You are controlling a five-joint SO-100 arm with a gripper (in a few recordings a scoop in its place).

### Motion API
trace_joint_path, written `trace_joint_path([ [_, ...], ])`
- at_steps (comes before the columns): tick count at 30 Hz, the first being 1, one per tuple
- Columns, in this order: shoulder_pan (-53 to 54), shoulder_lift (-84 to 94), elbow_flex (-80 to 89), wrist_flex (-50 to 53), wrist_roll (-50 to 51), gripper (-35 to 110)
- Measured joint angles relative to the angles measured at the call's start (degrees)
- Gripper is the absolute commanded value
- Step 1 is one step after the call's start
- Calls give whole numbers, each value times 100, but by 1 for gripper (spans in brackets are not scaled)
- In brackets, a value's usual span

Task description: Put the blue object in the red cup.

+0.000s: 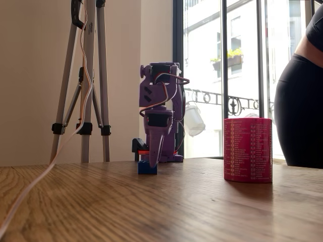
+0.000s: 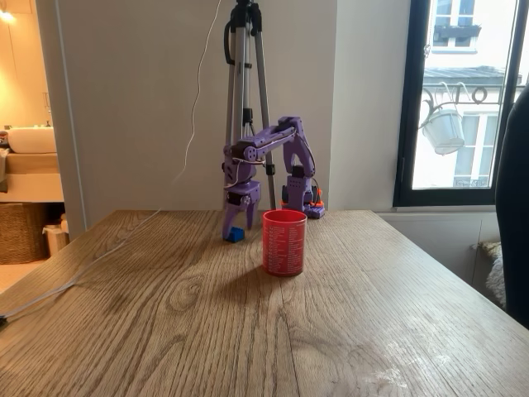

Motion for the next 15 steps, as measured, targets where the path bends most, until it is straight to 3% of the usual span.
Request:
trace_joint_path([
  [7,193,-220,-316,-229,-202,33],
  [10,211,-229,-343,-229,-281,1],
  [15,220,-229,-343,-220,-343,1],
])
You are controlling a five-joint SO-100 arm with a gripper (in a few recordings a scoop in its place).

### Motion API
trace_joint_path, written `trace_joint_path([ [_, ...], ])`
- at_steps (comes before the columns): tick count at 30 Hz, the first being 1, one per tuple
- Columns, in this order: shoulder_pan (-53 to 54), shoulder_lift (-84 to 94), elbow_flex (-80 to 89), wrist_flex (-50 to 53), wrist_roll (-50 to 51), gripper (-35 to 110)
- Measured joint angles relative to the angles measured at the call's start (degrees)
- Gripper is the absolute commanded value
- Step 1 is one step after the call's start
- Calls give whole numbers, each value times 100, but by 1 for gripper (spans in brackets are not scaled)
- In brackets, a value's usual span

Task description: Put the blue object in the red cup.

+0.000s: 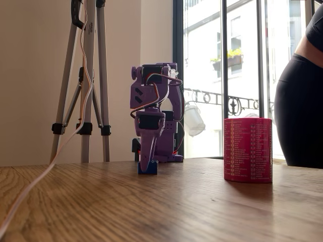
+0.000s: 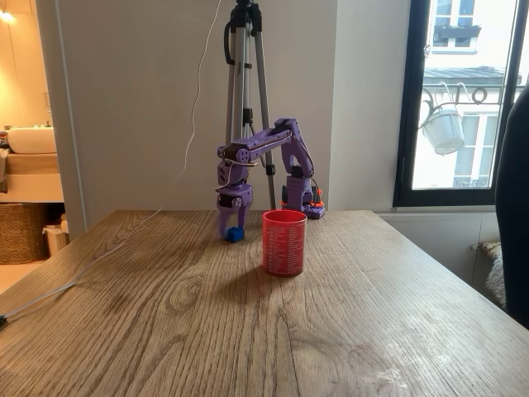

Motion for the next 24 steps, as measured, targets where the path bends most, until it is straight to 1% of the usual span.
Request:
trace_joint_path([
  [9,193,0,0,-70,-26,1],
  [15,483,62,-237,-237,-272,1],
  [19,861,773,-861,-290,-492,1],
  [24,765,1934,-1292,-387,-949,1],
])
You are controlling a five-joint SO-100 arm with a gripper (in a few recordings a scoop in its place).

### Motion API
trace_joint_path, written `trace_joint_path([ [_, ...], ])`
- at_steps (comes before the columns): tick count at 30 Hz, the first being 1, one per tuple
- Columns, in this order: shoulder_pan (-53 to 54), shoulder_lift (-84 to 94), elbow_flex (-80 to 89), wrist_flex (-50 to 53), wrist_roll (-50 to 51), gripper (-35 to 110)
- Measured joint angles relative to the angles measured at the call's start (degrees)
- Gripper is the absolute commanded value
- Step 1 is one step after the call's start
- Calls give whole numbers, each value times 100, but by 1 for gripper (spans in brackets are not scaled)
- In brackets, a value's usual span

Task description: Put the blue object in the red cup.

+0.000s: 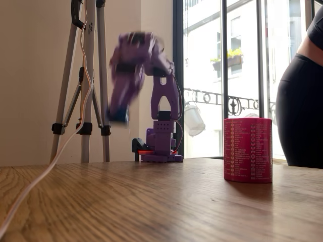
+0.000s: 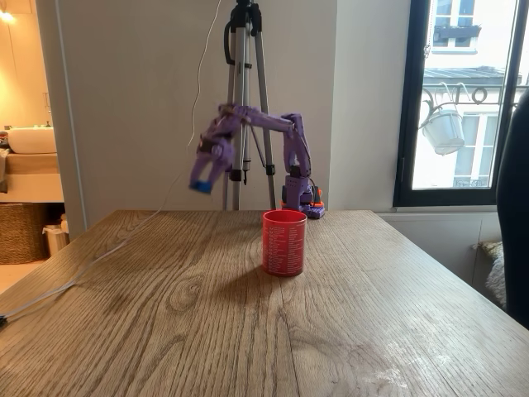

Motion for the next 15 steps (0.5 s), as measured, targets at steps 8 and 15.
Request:
trace_joint_path([
  [8,-870,1397,-62,-79,-167,1],
  [15,-2391,2470,536,-360,-193,1],
])
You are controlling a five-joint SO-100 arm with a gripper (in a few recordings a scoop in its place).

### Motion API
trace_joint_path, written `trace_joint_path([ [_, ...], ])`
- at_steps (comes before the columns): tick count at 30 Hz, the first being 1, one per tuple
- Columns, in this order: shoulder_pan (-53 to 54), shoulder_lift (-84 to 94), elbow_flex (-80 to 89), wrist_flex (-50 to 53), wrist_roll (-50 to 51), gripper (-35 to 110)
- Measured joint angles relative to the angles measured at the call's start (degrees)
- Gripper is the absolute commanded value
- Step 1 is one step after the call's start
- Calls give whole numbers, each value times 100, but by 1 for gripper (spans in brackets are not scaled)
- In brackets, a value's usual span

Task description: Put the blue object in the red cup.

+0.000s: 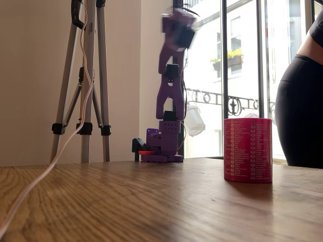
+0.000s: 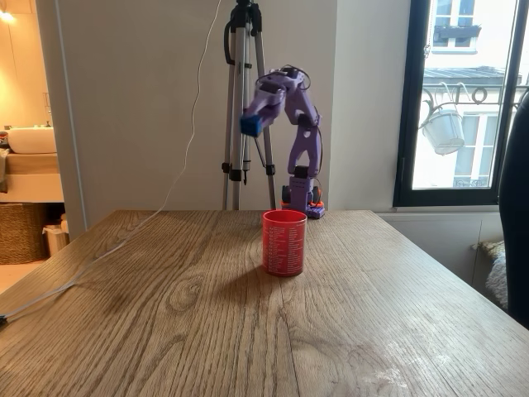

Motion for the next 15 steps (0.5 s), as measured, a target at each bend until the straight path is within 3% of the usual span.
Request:
trace_joint_path([
  [6,-1450,668,1600,-290,-167,1],
  [15,-1881,62,2145,-1222,-114,1],
])
